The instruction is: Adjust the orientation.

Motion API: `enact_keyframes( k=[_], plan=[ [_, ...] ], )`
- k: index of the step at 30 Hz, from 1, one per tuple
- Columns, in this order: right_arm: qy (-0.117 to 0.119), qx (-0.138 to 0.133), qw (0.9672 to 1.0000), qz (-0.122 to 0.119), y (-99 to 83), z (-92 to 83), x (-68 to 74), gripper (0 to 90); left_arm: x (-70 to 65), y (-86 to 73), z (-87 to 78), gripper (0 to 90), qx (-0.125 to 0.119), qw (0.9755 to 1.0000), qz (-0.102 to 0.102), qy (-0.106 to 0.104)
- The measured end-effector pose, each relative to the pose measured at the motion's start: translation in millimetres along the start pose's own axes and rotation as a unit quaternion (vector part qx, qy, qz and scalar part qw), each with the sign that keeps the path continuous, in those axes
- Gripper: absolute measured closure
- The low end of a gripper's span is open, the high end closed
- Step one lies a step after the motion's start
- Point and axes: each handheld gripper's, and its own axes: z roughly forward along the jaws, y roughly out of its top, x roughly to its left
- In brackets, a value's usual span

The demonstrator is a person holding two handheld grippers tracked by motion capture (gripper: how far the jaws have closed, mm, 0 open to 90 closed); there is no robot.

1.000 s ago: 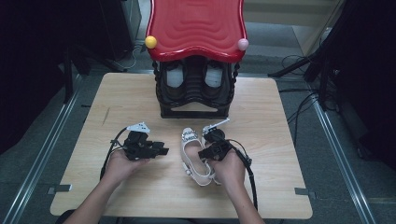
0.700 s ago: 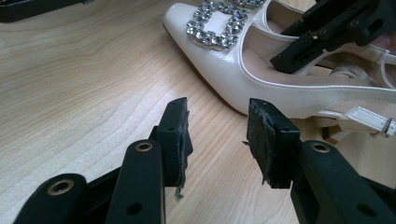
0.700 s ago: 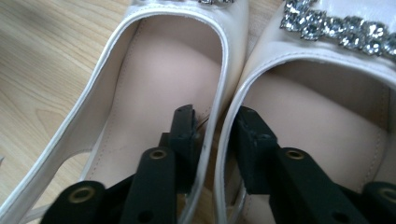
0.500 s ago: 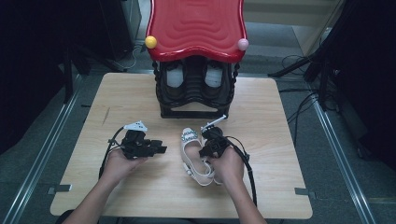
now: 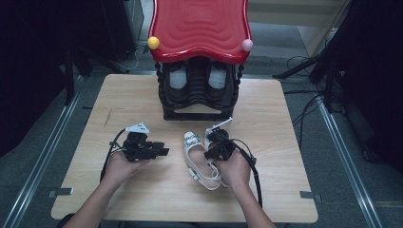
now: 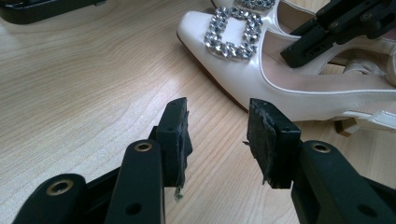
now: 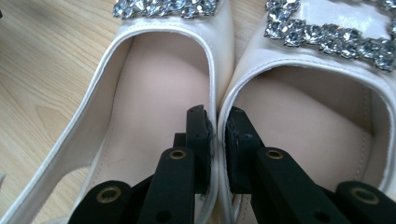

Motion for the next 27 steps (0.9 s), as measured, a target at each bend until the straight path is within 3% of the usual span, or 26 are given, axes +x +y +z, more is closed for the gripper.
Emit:
enact_keyframes(
  k=[3, 10, 14, 21, 27],
  plan=[
    [-0.003, 0.002, 1.0000, -0.007, 0.6, -2.7, -0.8, 84.6, 0.0, 0.0, -0.4, 58.6, -0.001, 1.0000, 0.000, 0.002],
    [0.000, 0.013, 0.9982, -0.059, 2.1, -10.5, -4.8, 85.5, 1.3, -0.2, -2.2, 58.5, -0.002, 1.0000, 0.000, 0.004],
    [0.006, 0.024, 0.9971, -0.072, 5.1, -14.9, -8.5, 85.7, 3.6, -0.8, -4.4, 58.6, -0.004, 1.0000, 0.000, 0.008],
    [0.002, 0.032, 0.9900, -0.137, 14.6, -28.6, -8.3, 85.6, 7.0, -1.7, -6.8, 58.3, -0.004, 0.9999, -0.001, 0.011],
    [0.005, 0.037, 0.9875, -0.153, 24.6, -44.6, -6.5, 85.5, 8.0, -2.6, -9.0, 57.5, -0.004, 0.9999, -0.002, 0.016]
  ],
)
